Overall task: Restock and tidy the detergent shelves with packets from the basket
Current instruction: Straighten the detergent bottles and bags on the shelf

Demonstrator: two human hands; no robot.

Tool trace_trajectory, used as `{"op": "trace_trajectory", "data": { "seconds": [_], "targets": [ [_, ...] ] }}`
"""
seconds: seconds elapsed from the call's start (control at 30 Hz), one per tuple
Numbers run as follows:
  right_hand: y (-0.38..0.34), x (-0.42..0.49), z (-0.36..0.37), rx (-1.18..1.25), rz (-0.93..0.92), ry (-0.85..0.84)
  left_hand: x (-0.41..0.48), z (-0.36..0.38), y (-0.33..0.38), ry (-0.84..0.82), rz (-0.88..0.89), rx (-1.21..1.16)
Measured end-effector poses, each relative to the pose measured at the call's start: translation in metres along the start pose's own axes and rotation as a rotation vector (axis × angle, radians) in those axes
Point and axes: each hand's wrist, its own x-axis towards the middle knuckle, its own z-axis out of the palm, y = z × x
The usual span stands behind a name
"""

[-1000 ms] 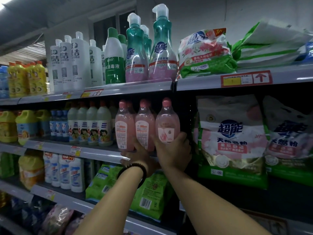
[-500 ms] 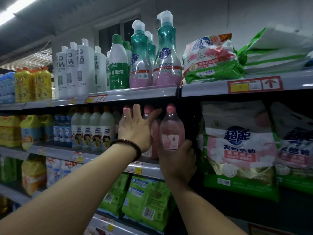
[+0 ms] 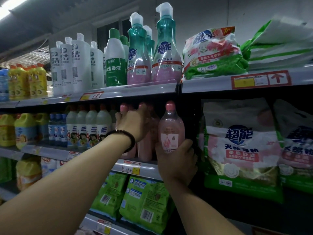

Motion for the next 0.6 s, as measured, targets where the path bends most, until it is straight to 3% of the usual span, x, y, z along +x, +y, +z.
{"op": "trace_trajectory", "data": {
  "seconds": [0.1,0.27,0.43,0.6],
  "targets": [
    [0.001,0.000,0.000,0.011,-0.001,0.000,0.001,-0.006,-0.002,-0.021,0.029,-0.216],
    [0.001,0.000,0.000,0.008,-0.006,-0.009,0.001,-0.023,0.004,-0.141,0.170,-0.198],
    [0.001,0.001,-0.001,0.011,0.004,-0.031,0.006,-0.028,0.015,-0.249,0.111,0.347],
    [0.000,0.001,-0.003,0.022,0.010,-0.044,0.007,-0.038,0.028,-0.254,0.166,0.597]
  ]
}}
